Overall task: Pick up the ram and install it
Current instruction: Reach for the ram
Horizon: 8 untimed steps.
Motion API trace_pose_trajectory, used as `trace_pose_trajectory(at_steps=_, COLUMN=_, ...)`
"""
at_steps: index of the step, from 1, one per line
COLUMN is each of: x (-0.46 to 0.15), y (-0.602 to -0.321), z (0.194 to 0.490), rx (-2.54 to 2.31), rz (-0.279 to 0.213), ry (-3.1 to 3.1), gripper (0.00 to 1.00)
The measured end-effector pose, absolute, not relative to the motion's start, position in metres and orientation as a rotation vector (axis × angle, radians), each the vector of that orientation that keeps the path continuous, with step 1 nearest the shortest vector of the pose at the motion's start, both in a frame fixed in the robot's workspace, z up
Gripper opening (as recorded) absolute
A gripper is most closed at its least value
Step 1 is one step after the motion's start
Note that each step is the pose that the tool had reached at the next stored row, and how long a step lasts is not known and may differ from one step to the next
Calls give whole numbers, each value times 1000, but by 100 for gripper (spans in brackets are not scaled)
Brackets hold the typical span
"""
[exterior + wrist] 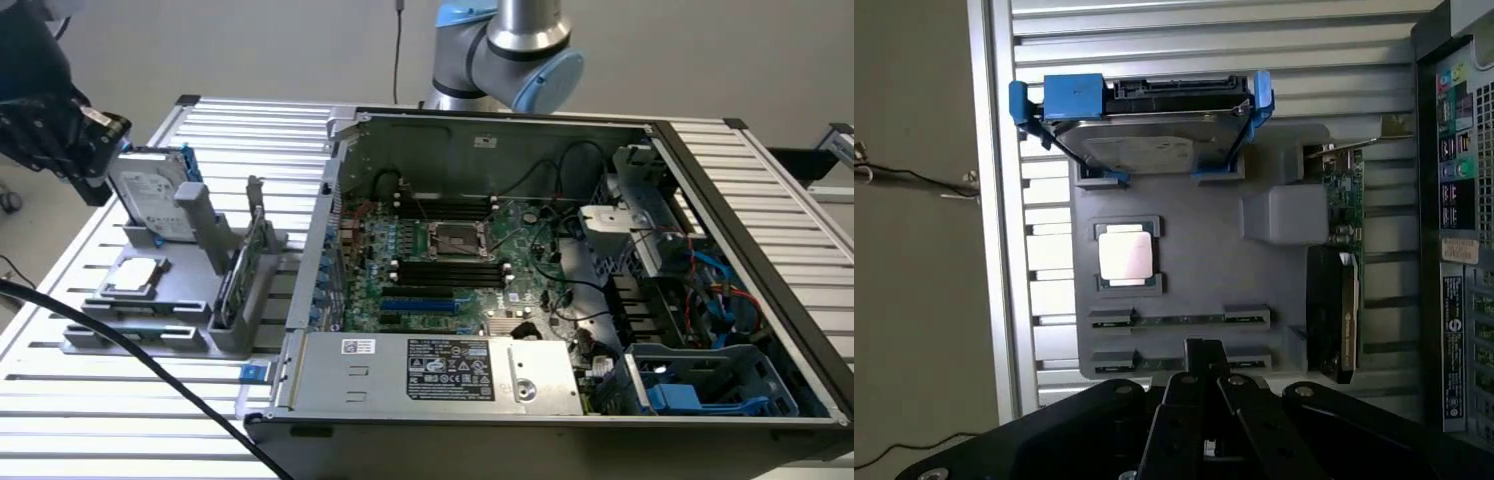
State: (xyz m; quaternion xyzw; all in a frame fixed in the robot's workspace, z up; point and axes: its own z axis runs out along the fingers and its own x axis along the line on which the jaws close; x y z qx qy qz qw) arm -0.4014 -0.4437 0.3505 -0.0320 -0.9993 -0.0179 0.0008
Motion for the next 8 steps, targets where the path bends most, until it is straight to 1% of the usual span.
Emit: trace_pose_trajectory(at_steps=8, x=-401, y=-444, z=350, rx=-45, rz=61, ry=-3141, gripper=11)
